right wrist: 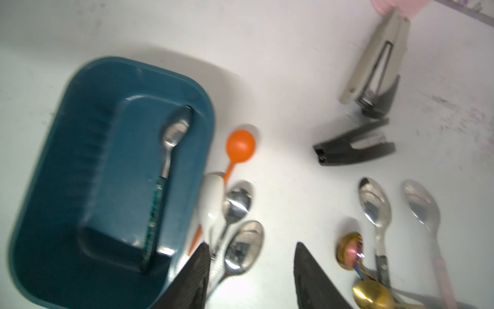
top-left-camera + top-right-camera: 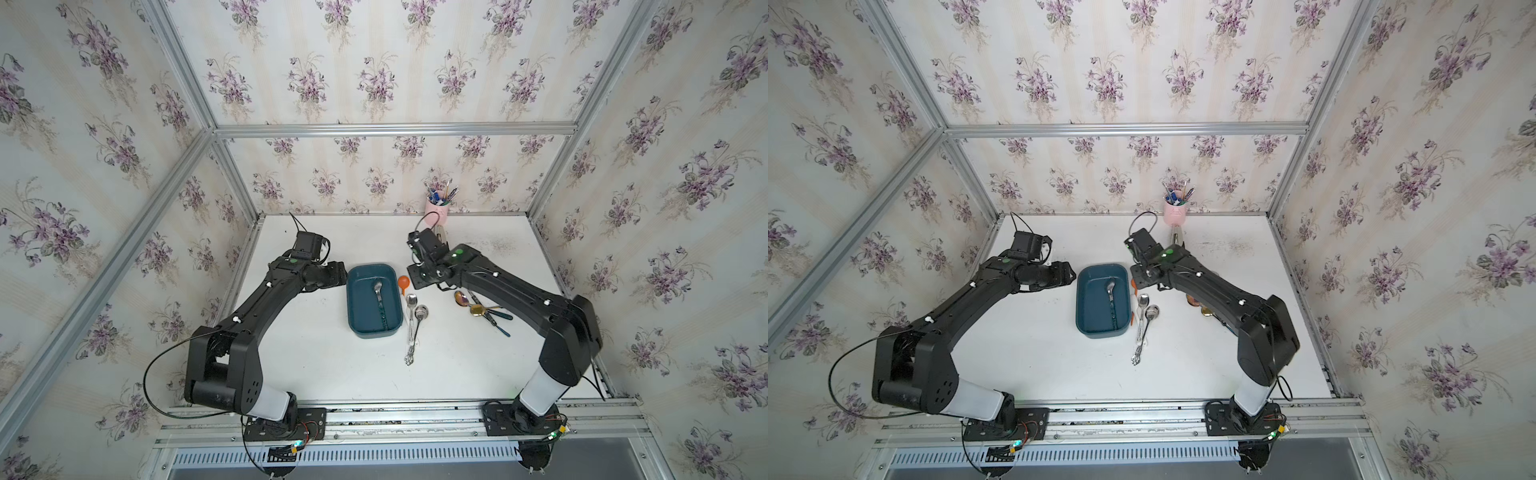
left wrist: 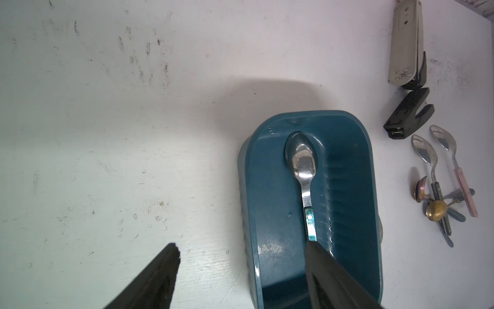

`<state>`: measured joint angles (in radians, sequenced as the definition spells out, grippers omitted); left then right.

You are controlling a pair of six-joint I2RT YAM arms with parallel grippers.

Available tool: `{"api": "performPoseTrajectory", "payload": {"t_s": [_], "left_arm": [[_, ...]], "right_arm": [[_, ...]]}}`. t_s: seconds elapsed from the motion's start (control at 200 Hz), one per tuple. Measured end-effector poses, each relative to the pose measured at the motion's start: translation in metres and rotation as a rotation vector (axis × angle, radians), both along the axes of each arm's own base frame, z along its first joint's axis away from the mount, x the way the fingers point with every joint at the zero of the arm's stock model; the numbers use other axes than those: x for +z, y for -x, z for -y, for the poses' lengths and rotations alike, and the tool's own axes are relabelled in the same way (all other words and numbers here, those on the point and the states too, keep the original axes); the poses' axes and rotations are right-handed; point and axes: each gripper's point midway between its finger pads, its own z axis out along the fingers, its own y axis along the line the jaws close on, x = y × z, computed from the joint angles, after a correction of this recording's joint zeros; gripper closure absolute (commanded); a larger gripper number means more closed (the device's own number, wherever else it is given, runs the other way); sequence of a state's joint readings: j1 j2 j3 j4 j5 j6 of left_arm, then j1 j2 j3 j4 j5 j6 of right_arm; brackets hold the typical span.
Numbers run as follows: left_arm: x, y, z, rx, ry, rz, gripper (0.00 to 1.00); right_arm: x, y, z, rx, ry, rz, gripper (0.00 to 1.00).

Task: Put the spoon into the storage box
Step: Pick up the spoon from the center of the board.

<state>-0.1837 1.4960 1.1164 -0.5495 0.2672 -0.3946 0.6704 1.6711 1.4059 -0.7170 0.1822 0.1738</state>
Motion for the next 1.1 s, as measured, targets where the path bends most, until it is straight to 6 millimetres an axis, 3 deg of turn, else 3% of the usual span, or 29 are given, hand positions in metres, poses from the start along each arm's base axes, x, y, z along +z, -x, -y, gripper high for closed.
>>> {"api": "performPoseTrajectory", "payload": {"t_s": [0.235, 0.435, 0.799, 1.099], "left_arm": [[0.001, -0.003, 0.003, -0.004, 0.000, 0.002, 0.22], [0.002, -0.003, 0.004, -0.007, 0.001, 0.006, 0.22], [-0.003, 0.002, 0.003, -0.012, -0.006, -0.007, 0.22], [-0.006, 0.002, 0.002, -0.007, -0.015, -0.011, 0.22]], "right_arm": [[-0.057, -0.003, 0.124, -0.145, 0.086, -0.151, 0.52], [-0.077, -0.016, 0.172, -0.248, 0.118, -0.177, 0.56], [-0.115, -0.027, 0.171, -0.210, 0.137, -0.246, 0.58], [-0.130, -0.031, 0.169, -0.208, 0.138, -0.271, 0.61]]}}
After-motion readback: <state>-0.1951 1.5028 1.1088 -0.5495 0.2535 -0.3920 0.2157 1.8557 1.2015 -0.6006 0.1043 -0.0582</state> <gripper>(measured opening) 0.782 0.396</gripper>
